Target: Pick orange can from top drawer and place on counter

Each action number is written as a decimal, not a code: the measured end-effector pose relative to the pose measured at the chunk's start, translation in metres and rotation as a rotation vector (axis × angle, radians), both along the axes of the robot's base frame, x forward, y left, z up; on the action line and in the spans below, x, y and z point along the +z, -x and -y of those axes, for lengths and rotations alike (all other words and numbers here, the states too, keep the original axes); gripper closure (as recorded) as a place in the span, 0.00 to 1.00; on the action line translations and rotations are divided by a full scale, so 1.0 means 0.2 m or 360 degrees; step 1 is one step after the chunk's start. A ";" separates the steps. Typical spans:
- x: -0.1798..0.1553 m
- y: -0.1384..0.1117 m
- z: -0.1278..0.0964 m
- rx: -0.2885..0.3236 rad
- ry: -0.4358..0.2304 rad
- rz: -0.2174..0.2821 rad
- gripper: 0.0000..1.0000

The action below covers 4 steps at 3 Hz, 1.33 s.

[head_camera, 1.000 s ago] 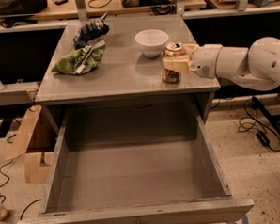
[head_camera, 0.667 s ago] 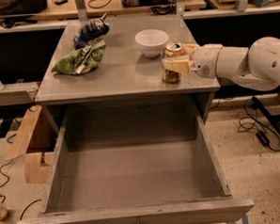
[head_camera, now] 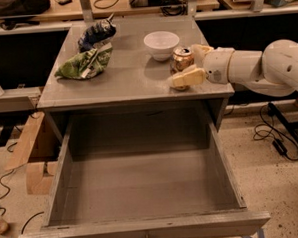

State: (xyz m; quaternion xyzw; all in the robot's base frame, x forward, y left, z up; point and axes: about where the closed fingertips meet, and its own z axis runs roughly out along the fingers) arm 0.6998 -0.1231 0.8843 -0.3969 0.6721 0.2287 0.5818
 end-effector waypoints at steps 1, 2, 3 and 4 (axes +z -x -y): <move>0.00 0.00 0.00 0.0000 0.0000 0.0000 0.00; 0.07 -0.01 0.01 0.0011 0.0009 0.0011 0.00; 0.29 0.04 0.10 0.0008 0.0072 0.0044 0.00; 0.55 0.20 0.22 0.0038 0.0204 0.0071 0.00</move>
Offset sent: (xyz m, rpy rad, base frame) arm 0.0022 -0.0103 0.0340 -0.0153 -0.0174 0.0062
